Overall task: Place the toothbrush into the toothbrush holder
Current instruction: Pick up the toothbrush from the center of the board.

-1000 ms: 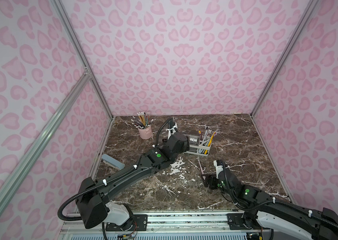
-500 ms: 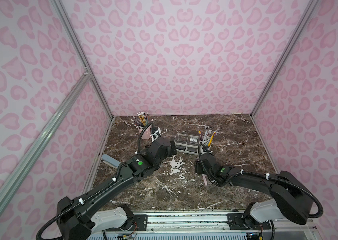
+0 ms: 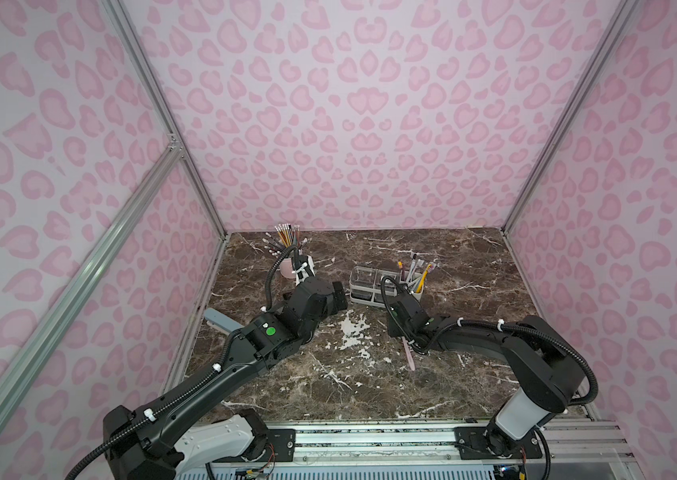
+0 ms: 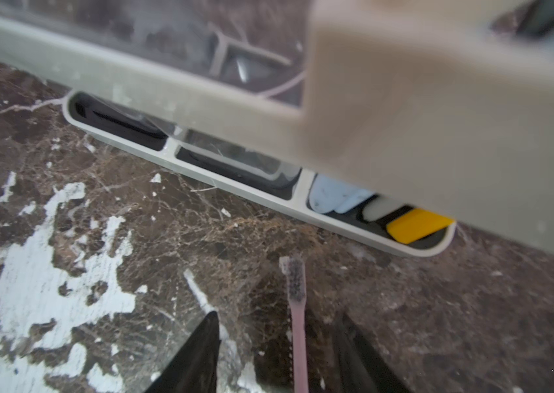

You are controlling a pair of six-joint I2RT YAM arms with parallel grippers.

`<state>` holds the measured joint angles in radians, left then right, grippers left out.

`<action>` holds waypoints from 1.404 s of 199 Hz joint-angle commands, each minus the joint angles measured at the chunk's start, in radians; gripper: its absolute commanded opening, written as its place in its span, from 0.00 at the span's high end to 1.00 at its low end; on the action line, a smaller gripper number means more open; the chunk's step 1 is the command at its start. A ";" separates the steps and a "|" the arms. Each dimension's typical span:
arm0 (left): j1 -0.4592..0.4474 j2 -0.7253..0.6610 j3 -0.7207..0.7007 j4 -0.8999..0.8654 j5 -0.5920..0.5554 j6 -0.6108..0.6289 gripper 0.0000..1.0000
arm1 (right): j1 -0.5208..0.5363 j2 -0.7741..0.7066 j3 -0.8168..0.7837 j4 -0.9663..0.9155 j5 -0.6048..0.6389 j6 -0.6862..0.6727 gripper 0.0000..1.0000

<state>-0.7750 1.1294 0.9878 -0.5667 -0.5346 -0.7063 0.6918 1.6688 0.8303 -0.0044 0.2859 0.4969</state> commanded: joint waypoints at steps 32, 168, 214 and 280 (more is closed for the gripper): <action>0.001 -0.017 0.003 -0.005 -0.037 -0.010 0.02 | -0.008 0.057 0.041 -0.004 -0.004 -0.018 0.51; 0.001 -0.023 -0.005 -0.007 -0.041 -0.012 0.02 | 0.028 0.123 0.067 -0.019 -0.001 0.011 0.73; 0.001 -0.024 -0.003 -0.005 -0.042 -0.011 0.02 | 0.046 0.089 0.069 -0.043 0.010 0.015 0.80; 0.001 -0.027 -0.006 -0.007 -0.045 -0.012 0.02 | 0.082 0.028 0.063 -0.069 0.029 0.034 0.85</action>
<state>-0.7742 1.1069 0.9825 -0.5835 -0.5648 -0.7078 0.7666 1.7210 0.8955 -0.0608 0.3000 0.5121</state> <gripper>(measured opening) 0.980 0.150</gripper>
